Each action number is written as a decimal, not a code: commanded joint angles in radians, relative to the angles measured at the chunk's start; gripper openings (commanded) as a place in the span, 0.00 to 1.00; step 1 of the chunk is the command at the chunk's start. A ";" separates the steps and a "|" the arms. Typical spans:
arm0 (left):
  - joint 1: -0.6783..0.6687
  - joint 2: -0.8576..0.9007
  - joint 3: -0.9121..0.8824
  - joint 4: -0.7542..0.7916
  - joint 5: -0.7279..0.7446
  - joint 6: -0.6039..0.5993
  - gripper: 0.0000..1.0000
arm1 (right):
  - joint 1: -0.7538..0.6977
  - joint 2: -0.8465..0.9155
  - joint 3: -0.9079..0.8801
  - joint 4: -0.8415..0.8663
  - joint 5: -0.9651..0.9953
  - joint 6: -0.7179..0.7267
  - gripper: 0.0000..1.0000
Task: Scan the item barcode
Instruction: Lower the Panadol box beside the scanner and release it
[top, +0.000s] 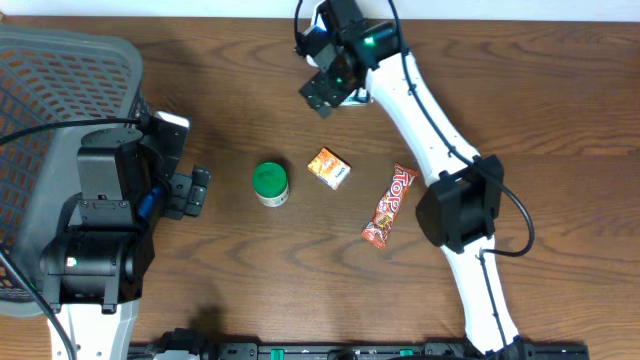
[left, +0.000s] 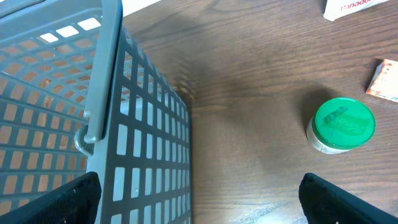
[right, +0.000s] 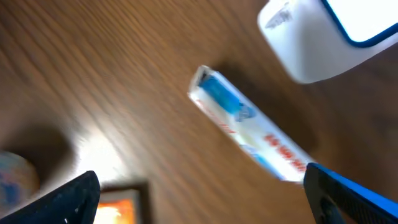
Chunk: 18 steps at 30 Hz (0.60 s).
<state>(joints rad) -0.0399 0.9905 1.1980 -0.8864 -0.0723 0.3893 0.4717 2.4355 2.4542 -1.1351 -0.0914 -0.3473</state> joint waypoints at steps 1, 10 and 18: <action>0.005 -0.003 -0.003 0.000 0.013 -0.009 0.99 | -0.037 0.005 0.003 0.011 -0.047 -0.236 0.99; 0.005 -0.003 -0.003 0.000 0.013 -0.009 0.99 | -0.115 0.041 0.003 0.111 -0.218 -0.246 0.99; 0.005 -0.003 -0.003 0.000 0.013 -0.009 0.99 | -0.105 0.103 0.003 0.156 -0.220 -0.286 0.99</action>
<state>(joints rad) -0.0399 0.9905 1.1980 -0.8864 -0.0723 0.3897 0.3550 2.4992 2.4542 -0.9897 -0.2810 -0.5983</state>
